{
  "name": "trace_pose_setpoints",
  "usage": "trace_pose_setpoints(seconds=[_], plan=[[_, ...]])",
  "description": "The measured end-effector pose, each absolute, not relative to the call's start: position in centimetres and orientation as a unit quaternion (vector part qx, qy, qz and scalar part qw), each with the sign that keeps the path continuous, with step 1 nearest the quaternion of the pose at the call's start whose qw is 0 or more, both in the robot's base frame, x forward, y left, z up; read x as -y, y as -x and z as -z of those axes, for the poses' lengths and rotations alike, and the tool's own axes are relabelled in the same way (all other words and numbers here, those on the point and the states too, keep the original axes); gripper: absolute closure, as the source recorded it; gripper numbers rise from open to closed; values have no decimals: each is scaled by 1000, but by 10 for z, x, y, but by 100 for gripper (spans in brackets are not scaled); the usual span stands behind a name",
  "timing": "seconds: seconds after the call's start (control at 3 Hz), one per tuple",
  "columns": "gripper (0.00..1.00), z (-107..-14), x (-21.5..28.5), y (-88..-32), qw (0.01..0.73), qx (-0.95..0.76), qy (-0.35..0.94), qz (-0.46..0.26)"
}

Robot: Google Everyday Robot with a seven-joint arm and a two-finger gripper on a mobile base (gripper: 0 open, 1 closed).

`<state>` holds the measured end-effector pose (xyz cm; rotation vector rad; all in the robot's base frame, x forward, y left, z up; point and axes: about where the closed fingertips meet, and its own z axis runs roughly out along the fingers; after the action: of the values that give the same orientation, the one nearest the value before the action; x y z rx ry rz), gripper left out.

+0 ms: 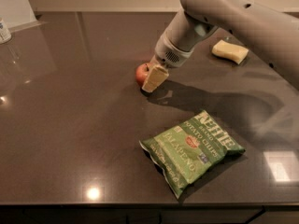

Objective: Move apple near green jalapeno chip bag

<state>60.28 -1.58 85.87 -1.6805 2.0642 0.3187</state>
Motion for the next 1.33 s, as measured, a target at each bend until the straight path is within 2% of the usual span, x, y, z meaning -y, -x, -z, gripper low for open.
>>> trace_pose_setpoints(seconds=[0.33, 0.67, 1.33], plan=[[100, -863, 16, -603, 232, -747, 612, -117], [100, -863, 17, -602, 232, -747, 612, -117], [100, -889, 74, -523, 200, -756, 610, -131]])
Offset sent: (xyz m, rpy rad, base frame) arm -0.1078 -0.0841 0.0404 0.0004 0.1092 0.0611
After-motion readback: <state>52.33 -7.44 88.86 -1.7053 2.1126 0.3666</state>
